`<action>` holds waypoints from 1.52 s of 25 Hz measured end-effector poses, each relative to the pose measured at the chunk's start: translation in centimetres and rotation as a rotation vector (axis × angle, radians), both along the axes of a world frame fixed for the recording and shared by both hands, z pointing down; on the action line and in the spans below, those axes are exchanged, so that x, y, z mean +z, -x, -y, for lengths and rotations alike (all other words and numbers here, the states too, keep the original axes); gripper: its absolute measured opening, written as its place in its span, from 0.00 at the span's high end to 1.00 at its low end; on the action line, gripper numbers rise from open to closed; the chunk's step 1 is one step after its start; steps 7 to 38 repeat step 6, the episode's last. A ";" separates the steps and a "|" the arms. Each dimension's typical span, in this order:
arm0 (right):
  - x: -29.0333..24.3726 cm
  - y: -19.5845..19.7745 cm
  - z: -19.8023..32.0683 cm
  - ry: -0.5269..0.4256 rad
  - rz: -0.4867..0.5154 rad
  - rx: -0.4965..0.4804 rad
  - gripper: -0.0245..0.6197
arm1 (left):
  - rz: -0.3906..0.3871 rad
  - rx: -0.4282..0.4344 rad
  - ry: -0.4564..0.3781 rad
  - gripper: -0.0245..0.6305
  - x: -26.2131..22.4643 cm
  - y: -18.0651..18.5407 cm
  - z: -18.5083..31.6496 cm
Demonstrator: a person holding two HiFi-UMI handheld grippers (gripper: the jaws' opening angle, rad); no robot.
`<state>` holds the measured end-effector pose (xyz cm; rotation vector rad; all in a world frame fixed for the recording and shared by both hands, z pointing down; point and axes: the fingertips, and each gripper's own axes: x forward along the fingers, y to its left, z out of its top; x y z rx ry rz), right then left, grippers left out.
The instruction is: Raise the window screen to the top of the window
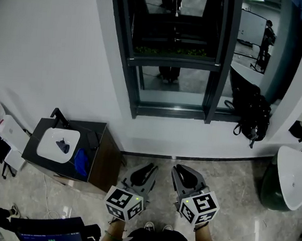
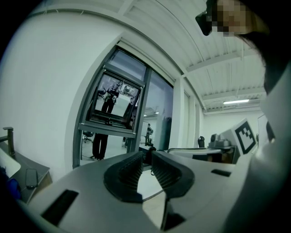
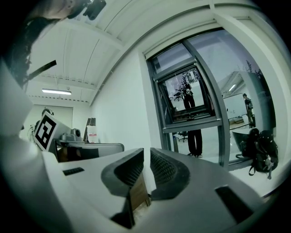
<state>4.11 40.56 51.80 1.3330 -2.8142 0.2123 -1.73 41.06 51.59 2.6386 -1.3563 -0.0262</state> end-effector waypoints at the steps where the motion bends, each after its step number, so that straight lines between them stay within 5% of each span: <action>1: 0.1 -0.1 -0.1 0.000 0.000 -0.001 0.89 | 0.001 -0.001 0.000 0.87 0.0 -0.1 -0.1; 38: 0.3 -0.7 -0.7 0.001 -0.002 -0.004 0.89 | 0.008 -0.002 -0.003 0.87 0.1 -0.9 -0.7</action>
